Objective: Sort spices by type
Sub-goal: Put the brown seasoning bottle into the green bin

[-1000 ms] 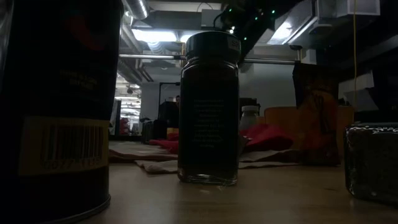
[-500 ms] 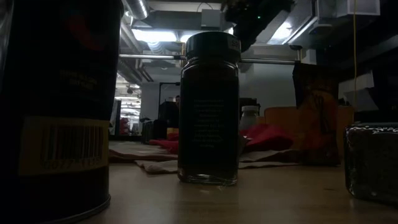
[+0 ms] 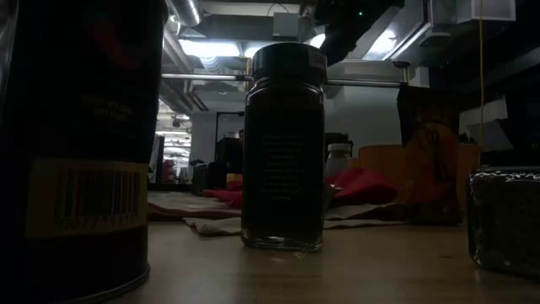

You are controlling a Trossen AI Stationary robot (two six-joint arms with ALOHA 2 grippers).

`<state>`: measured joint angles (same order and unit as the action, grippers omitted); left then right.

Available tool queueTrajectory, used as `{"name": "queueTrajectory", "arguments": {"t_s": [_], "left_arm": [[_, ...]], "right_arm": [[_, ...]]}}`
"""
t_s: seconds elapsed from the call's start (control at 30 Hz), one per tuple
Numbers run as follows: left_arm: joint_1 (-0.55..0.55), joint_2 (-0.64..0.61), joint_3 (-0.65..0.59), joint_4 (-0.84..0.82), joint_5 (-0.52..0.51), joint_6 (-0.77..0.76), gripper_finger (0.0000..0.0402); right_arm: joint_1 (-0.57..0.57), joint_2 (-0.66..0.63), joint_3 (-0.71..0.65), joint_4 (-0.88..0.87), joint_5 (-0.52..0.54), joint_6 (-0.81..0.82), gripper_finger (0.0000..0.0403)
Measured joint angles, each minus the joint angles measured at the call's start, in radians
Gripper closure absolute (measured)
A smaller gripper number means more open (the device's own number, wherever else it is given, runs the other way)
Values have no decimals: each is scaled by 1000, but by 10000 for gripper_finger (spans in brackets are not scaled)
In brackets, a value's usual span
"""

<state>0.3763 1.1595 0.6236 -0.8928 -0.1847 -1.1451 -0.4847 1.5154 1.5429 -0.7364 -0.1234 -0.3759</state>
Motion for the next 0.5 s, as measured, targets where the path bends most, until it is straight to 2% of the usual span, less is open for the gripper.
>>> {"name": "queueTrajectory", "arguments": {"t_s": [0.17,0.37,0.5], "left_arm": [[0,0,-18,14,-14,0,191],[0,-1,-29,20,-18,24,238],[0,0,-22,23,-14,54,239]], "right_arm": [[0,-43,0,-3,0,0,118],[0,-101,0,-46,1,-21,118],[0,-144,0,-54,10,-22,118]]}}
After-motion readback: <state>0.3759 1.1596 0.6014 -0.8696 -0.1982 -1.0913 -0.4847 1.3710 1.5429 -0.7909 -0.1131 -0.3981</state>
